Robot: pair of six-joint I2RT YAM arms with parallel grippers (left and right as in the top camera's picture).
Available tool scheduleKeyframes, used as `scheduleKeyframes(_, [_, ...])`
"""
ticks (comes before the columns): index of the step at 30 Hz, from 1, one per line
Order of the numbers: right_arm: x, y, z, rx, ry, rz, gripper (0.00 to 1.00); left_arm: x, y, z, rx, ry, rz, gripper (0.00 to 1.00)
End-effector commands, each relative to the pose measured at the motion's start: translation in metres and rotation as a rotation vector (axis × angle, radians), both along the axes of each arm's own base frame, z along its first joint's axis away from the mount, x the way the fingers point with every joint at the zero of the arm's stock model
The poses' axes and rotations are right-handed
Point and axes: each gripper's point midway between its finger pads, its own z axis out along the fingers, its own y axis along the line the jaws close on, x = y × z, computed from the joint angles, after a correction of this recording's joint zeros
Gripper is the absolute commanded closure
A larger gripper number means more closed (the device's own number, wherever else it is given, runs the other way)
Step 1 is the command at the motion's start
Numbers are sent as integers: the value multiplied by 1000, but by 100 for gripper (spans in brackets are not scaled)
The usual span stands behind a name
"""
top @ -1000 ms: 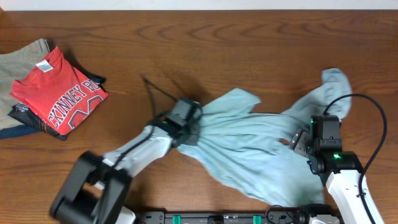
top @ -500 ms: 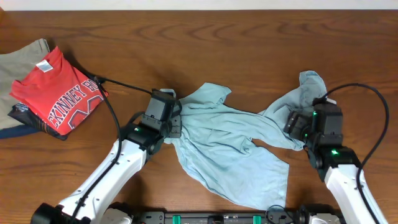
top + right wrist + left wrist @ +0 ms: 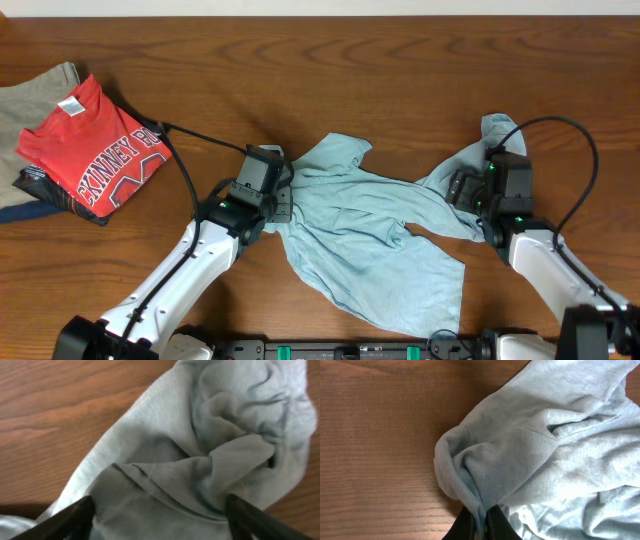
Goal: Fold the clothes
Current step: 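Hold the shirt with both grippers and pull them apart to spread it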
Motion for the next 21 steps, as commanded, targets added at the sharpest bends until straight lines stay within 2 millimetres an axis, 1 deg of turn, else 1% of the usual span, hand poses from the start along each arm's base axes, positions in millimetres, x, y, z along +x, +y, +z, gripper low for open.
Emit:
scheduleKeyframes(1, [-1,-2,-12,6,34,-8,35,0,1,-1,2,6,10,94])
scheduleKeyframes(2, [-2,-2,-14,10,41,-6,48,0,1,-1,2,6,10,94])
scheduleKeyframes(3, [-3,0,-15,17,45,0,72,0,1,-1,2,6,10,94])
scheduleKeyframes(4, [-3,0,-15,19,46,2,82,0,1,-1,2,6,10,94])
scheduleKeyframes(5, [-3,0,-14,20,43,2,98,0,1,-1,2,6,10,94])
scheduleKeyframes(7, [-2,0,-8,18,36,1,99,0,1,-1,2,6,10,94])
scheduleKeyframes(8, [-1,-2,-1,11,27,-7,99,0,1,-1,2,6,9,94])
scheduleKeyframes(10, [0,-13,16,-28,10,-44,99,-1,2,-2,6,10,9,94])
scheduleKeyframes(13, [-1,-42,55,-122,-12,-144,99,-6,5,-4,42,22,-38,94])
scheduleKeyframes(14, [-4,-55,74,-159,-22,-190,99,-8,9,-4,59,29,-40,94])
scheduleKeyframes(16, [-8,-72,103,-193,-44,-248,99,-10,21,-3,92,35,-12,94])
scheduleKeyframes(17, [-10,-78,119,-195,-62,-271,99,-11,26,-1,103,33,3,94])
scheduleKeyframes(19, [-14,-88,150,-189,-102,-306,99,-10,32,6,97,15,22,94])
scheduleKeyframes(21, [-18,-93,175,-173,-134,-322,99,-7,33,20,76,-30,31,94])
